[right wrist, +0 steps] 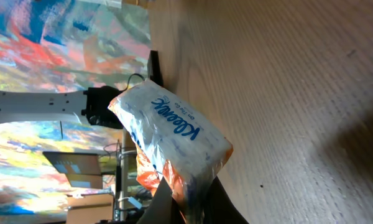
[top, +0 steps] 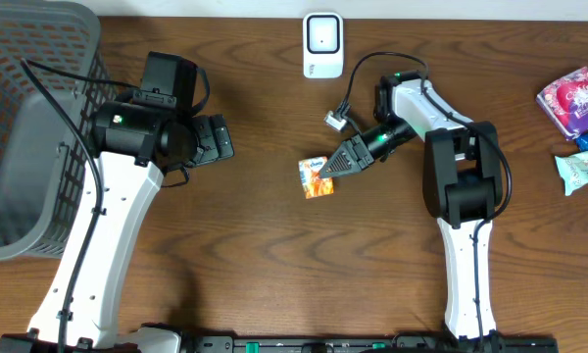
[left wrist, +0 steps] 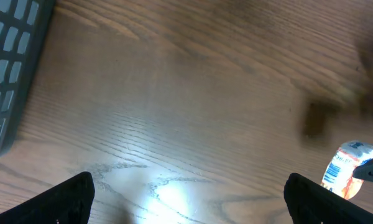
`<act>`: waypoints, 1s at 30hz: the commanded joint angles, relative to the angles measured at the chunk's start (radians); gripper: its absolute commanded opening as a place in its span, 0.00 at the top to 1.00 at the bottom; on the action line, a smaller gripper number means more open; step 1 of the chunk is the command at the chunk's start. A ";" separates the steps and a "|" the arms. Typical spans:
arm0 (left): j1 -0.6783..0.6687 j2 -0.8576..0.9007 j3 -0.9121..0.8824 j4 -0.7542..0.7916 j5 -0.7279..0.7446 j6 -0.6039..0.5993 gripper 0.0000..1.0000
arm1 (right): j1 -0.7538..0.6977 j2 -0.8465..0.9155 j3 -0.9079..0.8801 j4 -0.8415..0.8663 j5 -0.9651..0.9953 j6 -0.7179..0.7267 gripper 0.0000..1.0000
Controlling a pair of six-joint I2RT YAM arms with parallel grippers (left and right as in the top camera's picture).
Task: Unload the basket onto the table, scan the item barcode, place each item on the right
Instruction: 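Lift the Kleenex pack and move it toward the scanner, then hold the Kleenex pack up against the scanner face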
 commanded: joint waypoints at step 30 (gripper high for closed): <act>0.004 -0.003 0.008 -0.004 -0.020 0.006 0.02 | -0.162 0.003 0.431 0.167 -0.288 0.146 0.99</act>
